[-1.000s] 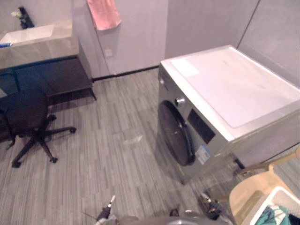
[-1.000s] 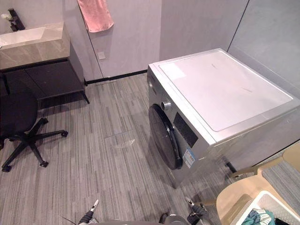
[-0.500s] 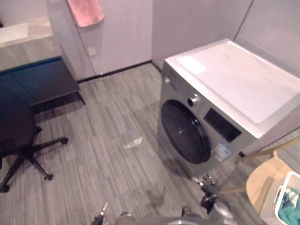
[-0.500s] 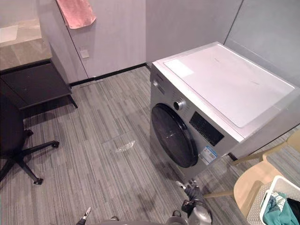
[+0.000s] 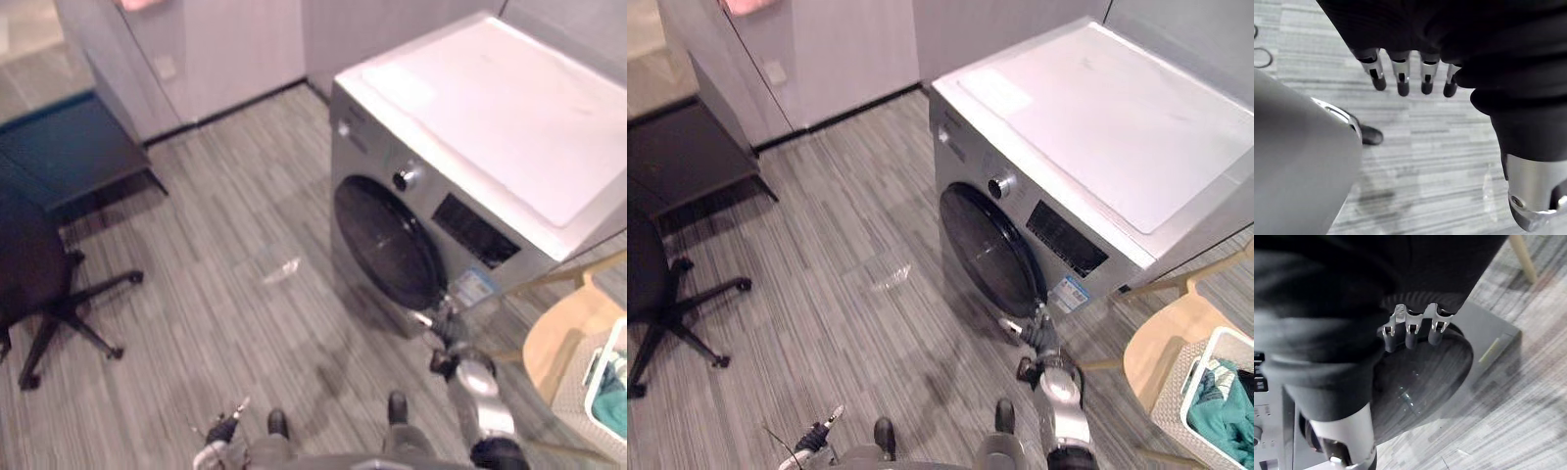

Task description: Pick up the laundry basket with both hands and put the clothes into the washing machine.

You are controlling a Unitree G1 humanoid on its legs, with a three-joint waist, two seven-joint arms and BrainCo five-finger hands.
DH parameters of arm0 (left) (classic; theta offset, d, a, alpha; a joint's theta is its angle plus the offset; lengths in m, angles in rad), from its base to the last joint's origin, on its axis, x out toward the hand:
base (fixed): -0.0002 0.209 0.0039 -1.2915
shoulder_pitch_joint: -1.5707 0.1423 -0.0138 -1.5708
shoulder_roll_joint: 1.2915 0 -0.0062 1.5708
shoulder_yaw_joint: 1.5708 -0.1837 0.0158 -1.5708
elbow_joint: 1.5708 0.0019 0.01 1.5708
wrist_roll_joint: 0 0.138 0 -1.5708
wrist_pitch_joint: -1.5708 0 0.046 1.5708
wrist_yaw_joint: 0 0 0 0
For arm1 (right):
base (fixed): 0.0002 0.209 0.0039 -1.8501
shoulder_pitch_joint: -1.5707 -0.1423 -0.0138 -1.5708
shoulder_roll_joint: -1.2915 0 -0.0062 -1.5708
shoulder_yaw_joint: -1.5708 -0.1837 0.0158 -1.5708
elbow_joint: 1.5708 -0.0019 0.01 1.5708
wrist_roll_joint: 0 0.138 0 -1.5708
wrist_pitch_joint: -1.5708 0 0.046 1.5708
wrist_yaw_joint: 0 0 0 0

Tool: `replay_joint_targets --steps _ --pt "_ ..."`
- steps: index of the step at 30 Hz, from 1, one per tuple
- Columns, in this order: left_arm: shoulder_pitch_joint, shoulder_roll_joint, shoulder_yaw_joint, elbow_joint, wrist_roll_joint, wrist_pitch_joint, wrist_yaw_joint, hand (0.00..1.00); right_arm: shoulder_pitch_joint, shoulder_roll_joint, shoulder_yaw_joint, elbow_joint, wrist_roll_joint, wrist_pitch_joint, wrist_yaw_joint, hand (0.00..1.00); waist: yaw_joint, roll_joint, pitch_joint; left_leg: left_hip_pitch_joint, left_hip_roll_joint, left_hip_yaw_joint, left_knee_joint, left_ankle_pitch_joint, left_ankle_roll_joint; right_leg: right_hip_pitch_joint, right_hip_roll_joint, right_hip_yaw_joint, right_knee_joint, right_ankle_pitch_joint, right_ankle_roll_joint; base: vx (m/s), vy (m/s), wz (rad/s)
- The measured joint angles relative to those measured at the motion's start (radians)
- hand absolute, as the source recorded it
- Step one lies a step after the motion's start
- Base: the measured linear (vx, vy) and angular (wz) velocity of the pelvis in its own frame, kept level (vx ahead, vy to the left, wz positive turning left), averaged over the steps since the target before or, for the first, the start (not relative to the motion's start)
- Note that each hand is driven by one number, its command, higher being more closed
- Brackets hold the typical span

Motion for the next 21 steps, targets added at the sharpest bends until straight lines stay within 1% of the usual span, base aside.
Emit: replay_joint_targets --steps 1,2,3,4,5,6,8,9,11,12,13,14,15,16,17,18,20,21 --pt "-0.001 0.006 0.0 -0.006 0.0 0.0 0.003 0.0 -0.019 0.0 -0.01 0.0 0.0 0.0 -0.002 0.0 0.002 -0.007 0.01 -0.009 0.0 -0.006 0.0 0.002 0.001 -0.005 0.0 -0.004 0.0 0.001 -0.001 -0.03 -0.011 0.22" --pt "-0.004 0.014 0.0 -0.023 -0.001 -0.002 0.005 0.0 -0.063 -0.019 -0.022 0.003 0.0 -0.003 -0.014 0.0 0.003 -0.014 0.036 -0.025 -0.003 -0.014 0.001 0.01 0.003 -0.013 -0.004 -0.015 0.0 0.004 -0.001 -0.04 -0.007 0.2" --pt "-0.007 0.015 0.0 -0.024 -0.001 -0.003 0.005 0.0 -0.081 -0.034 -0.023 0.006 0.0 -0.003 -0.022 0.0 0.005 -0.014 0.046 -0.03 -0.005 -0.016 0.001 0.013 0.006 -0.017 -0.007 -0.019 0.002 0.004 0.0 -0.05 0.003 0.19" --pt "-0.012 0.014 0.0 -0.026 -0.002 -0.005 0.005 0.0 -0.124 -0.07 -0.023 0.015 0.001 -0.003 -0.028 0.0 0.016 -0.009 0.062 -0.047 -0.01 -0.021 0.001 0.018 0.009 -0.033 -0.013 -0.021 0.01 0.005 0.0 -0.04 0.011 0.11" --pt "-0.017 0.014 0.0 -0.026 -0.003 -0.006 0.006 0.0 -0.147 -0.091 -0.023 0.018 0.002 -0.004 -0.031 0.0 0.019 -0.005 0.072 -0.054 -0.013 -0.024 0.002 0.023 0.01 -0.043 -0.016 -0.022 0.013 0.005 0.0 -0.05 0.015 0.12" --pt "-0.028 0.014 -0.003 -0.027 -0.007 -0.007 0.007 0.0 -0.203 -0.132 -0.022 0.036 0.006 -0.005 -0.045 0.0 0.024 0.006 0.097 -0.069 -0.017 -0.03 0.002 0.029 0.01 -0.054 -0.02 -0.023 0.016 0.008 0.003 -0.06 0.011 0.08" --pt "-0.029 0.016 -0.008 -0.034 -0.028 -0.012 0.009 0.0 -0.289 -0.178 -0.04 0.09 0.022 -0.013 -0.066 0.0 0.026 0.016 0.127 -0.092 -0.018 -0.034 0.002 0.038 0.012 -0.076 -0.021 -0.025 0.019 0.013 0.001 -0.07 0.001 0.09" --pt "-0.032 0.014 -0.008 -0.042 -0.045 -0.012 0.017 0.0 -0.353 -0.212 -0.033 0.134 0.043 -0.01 -0.069 0.0 0.027 0.027 0.155 -0.1 -0.015 -0.04 0.002 0.041 0.012 -0.081 -0.02 -0.025 0.021 0.015 -0.001 -0.07 -0.013 0.07" --pt "-0.032 0.016 -0.008 -0.051 -0.06 -0.013 0.027 0.0 -0.396 -0.218 -0.027 0.174 0.055 -0.015 -0.072 0.0 0.025 0.027 0.175 -0.102 -0.014 -0.04 0.002 0.042 0.011 -0.09 -0.018 -0.024 0.03 0.016 -0.002 -0.07 -0.01 -0.02" --pt "-0.035 0.016 -0.023 -0.06 -0.074 -0.016 0.028 0.0 -0.46 -0.254 -0.01 0.242 0.056 -0.009 -0.066 0.0 0.025 0.034 0.182 -0.119 -0.016 -0.044 0.002 0.046 0.016 -0.109 -0.02 -0.023 0.033 0.024 -0.002 -0.09 0.005 0.02" --pt "-0.044 0.015 -0.051 -0.076 -0.086 -0.028 0.028 0.0 -0.51 -0.282 0.016 0.274 0.055 -0.007 -0.069 0.0 0.025 0.042 0.203 -0.135 -0.019 -0.054 0.002 0.056 0.016 -0.119 -0.022 -0.026 0.033 0.035 -0.001 -0.1 0.01 0.09" --pt "-0.052 0.015 -0.059 -0.085 -0.092 -0.032 0.029 0.0 -0.542 -0.29 0.018 0.295 0.055 -0.004 -0.069 0.0 0.025 0.044 0.216 -0.14 -0.019 -0.057 -0.001 0.064 0.017 -0.123 -0.023 -0.027 0.033 0.041 -0.001 -0.13 0.017 0.2" --pt "-0.069 0.014 -0.085 -0.102 -0.103 -0.035 0.032 0.0 -0.607 -0.31 0.02 0.334 0.054 0.007 -0.069 0.0 0.027 0.054 0.231 -0.163 -0.021 -0.068 -0.005 0.074 0.021 -0.14 -0.024 -0.029 0.031 0.049 -0.004 -0.12 0.015 0.2" --pt "-0.07 0.012 -0.098 -0.119 -0.12 -0.041 0.036 0.0 -0.63 -0.323 0.022 0.326 0.053 0.001 -0.051 0.0 0.028 0.059 0.236 -0.176 -0.022 -0.07 -0.02 0.085 0.023 -0.154 -0.024 -0.035 0.027 0.056 -0.004 -0.17 0.015 0.24" --pt "-0.071 0.015 -0.119 -0.138 -0.131 -0.049 0.047 0.0 -0.65 -0.347 0.034 0.324 0.035 -0.001 -0.051 0.0 0.024 0.06 0.241 -0.183 -0.022 -0.077 -0.051 0.108 0.022 -0.167 -0.022 -0.048 0.02 0.071 -0.007 -0.14 0.008 0.2" --pt "-0.073 0.014 -0.128 -0.148 -0.137 -0.051 0.048 0.0 -0.662 -0.355 0.034 0.336 0.031 0.001 -0.055 0.0 0.025 0.064 0.243 -0.189 -0.024 -0.083 -0.058 0.116 0.021 -0.168 -0.022 -0.051 0.012 0.074 -0.009 -0.18 0.015 0.21" --pt "-0.078 0.014 -0.168 -0.184 -0.153 -0.059 0.049 0.0 -0.727 -0.362 0.018 0.384 0.036 0.003 -0.094 0.0 0.028 0.076 0.256 -0.224 -0.024 -0.092 -0.06 0.129 0.022 -0.19 -0.023 -0.054 0.003 0.087 -0.008 -0.16 0.02 0.15" --pt "-0.078 0.015 -0.178 -0.189 -0.156 -0.062 0.052 0.0 -0.744 -0.363 0.019 0.393 0.036 0.002 -0.094 0.0 0.03 0.074 0.259 -0.232 -0.025 -0.091 -0.06 0.131 0.022 -0.201 -0.022 -0.053 0.0 0.093 -0.009 -0.16 0.007 0.0"
